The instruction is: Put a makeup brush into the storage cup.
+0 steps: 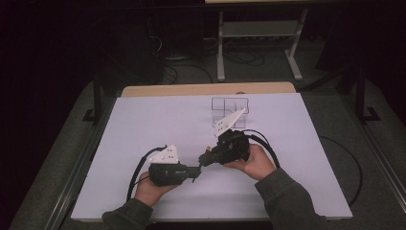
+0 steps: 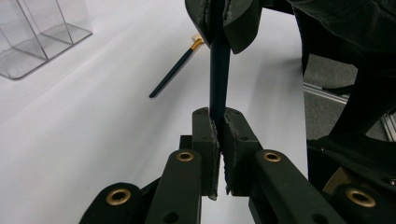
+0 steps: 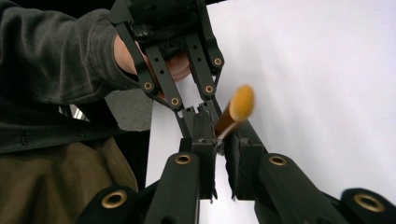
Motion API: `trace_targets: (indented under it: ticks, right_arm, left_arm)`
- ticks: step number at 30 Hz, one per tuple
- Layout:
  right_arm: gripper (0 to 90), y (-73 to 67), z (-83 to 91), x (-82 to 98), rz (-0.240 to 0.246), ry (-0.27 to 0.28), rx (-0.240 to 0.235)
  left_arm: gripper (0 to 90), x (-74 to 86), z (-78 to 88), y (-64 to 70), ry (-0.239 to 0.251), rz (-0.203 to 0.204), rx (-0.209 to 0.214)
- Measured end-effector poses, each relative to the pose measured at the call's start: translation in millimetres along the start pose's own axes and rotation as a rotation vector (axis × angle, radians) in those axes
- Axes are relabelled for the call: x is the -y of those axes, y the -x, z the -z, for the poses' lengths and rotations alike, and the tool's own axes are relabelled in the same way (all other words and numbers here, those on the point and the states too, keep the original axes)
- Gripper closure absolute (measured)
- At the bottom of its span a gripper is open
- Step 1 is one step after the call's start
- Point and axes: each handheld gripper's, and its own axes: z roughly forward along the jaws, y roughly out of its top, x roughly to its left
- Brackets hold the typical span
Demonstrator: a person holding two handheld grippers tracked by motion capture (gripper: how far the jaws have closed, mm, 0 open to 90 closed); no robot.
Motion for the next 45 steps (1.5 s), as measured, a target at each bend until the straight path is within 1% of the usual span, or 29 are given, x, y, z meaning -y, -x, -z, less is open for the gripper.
trace_targets:
  ticks: [4, 6, 7, 8, 10, 11, 15, 16, 17, 21, 23, 25, 26, 28, 31, 34, 37, 41, 43, 45]
  right_arm:
    - [82.6, 0.1, -1.0, -0.3, -0.010, -0.019, -0.006]
    - [82.6, 0.2, -0.5, -1.2, -0.009, -0.037, -0.002]
    - [82.6, 0.5, 0.1, -1.4, -0.006, -0.043, 0.005]
    - [82.6, 1.2, 1.1, -1.2, 0.002, -0.055, 0.013]
    - [82.6, 2.9, 3.4, -0.5, -0.002, -0.077, 0.025]
    - [82.6, 4.0, 4.5, -0.2, 0.000, -0.083, 0.037]
    - [82.6, 8.3, 10.1, 0.4, -0.009, -0.115, 0.057]
    - [82.6, 9.9, 11.5, 0.4, -0.004, -0.118, 0.063]
    - [82.6, 11.6, 13.2, 0.5, -0.004, -0.128, 0.070]
    - [82.6, 17.8, 20.0, 0.2, -0.017, -0.151, 0.093]
    - [82.6, 20.8, 23.9, 0.1, -0.025, -0.159, 0.104]
    - [82.6, 24.5, 27.5, 0.2, -0.033, -0.166, 0.115]
    - [82.6, 27.1, 29.2, 0.4, -0.028, -0.167, 0.119]
    - [82.6, 30.6, 32.5, 0.2, -0.037, -0.172, 0.134]
    - [82.6, 35.2, 37.9, -1.6, -0.046, -0.183, 0.143]
    - [82.6, 39.8, 42.7, -3.7, -0.045, -0.192, 0.155]
    - [82.6, 43.8, 46.9, -6.2, -0.048, -0.199, 0.169]
    - [82.6, 49.6, 51.7, -9.6, -0.059, -0.205, 0.175]
    - [82.6, 53.0, 53.9, -12.0, -0.057, -0.207, 0.187]
    - [82.6, 55.9, 55.5, -14.7, -0.057, -0.205, 0.186]
  left_arm:
    - [82.6, 0.1, -1.3, 1.1, -0.014, -0.007, -0.004]
    - [78.3, -0.1, -1.0, 1.7, -0.027, -0.018, -0.019]
    - [76.3, 0.1, -0.5, 1.8, -0.033, -0.018, -0.021]
    - [74.8, 0.4, 0.0, 1.4, -0.038, -0.026, -0.026]
    - [72.0, 1.0, 1.2, 0.8, -0.049, -0.029, -0.033]
    - [71.2, 1.3, 1.9, 1.0, -0.047, -0.022, -0.035]
    - [68.1, 2.9, 7.5, 0.6, -0.060, -0.018, -0.052]
    - [67.6, 3.7, 9.1, -0.2, -0.064, -0.022, -0.056]
    - [66.8, 4.8, 10.2, -0.4, -0.066, -0.015, -0.060]
    - [64.3, 9.5, 16.6, -2.3, -0.085, -0.007, -0.073]
    - [62.8, 12.1, 20.5, -2.6, -0.091, -0.002, -0.085]
    - [61.1, 14.3, 23.8, -3.3, -0.098, -0.005, -0.098]
    - [60.7, 15.3, 25.7, -3.7, -0.100, -0.006, -0.101]
    - [59.7, 17.3, 29.1, -3.3, -0.105, -0.002, -0.109]
    - [58.5, 20.5, 33.6, -2.2, -0.109, 0.000, -0.124]
    - [58.1, 23.6, 39.0, -1.6, -0.106, 0.010, -0.137]
    - [56.6, 26.8, 43.8, -2.5, -0.112, 0.007, -0.154]
    - [56.2, 32.5, 48.7, -2.1, -0.115, 0.026, -0.168]
    - [56.0, 34.8, 51.0, -1.6, -0.122, 0.025, -0.177]
    - [55.6, 36.7, 53.4, -2.1, -0.123, 0.027, -0.183]
